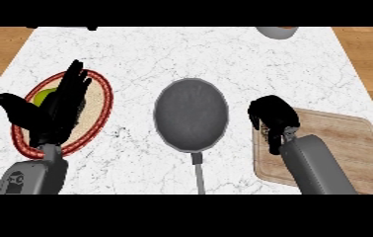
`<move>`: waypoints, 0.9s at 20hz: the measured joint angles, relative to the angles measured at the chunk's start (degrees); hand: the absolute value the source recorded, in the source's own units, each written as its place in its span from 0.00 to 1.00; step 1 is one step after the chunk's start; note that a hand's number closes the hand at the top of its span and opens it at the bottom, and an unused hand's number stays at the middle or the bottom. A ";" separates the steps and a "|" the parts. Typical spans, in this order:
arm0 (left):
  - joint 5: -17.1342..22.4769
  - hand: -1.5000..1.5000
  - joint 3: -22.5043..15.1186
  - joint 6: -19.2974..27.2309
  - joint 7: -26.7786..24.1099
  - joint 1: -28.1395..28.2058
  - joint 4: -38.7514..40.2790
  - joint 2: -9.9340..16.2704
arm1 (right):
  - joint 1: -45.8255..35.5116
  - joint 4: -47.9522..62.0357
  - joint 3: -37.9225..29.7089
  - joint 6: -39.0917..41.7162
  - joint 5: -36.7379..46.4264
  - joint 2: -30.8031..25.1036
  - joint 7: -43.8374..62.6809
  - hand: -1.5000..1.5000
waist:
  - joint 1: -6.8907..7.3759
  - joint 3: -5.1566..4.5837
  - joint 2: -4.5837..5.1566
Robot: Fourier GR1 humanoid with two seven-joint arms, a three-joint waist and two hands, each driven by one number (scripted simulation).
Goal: Pick the cupcake from the cutting board and place it in the pan
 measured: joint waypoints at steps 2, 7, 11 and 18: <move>-0.10 0.50 -0.51 -0.20 0.08 -0.20 0.31 -0.24 | -0.79 -2.07 3.02 -0.49 -0.06 3.88 4.80 1.00 | 0.78 0.41 -0.02; -0.26 0.50 -1.41 -0.42 0.43 -0.98 1.03 -0.79 | -5.01 -8.89 11.57 -5.10 1.24 9.35 18.80 1.00 | 2.20 1.23 -0.34; -0.62 0.50 -1.75 -0.41 0.19 -1.10 1.67 -0.99 | -9.75 -15.06 19.05 -7.88 3.27 10.80 31.48 1.00 | 2.81 1.39 -0.54; -1.15 0.50 -2.56 -0.23 0.29 -2.36 2.11 -1.61 | -18.92 -22.45 31.53 -7.58 1.38 11.48 55.49 1.00 | 3.79 1.49 0.02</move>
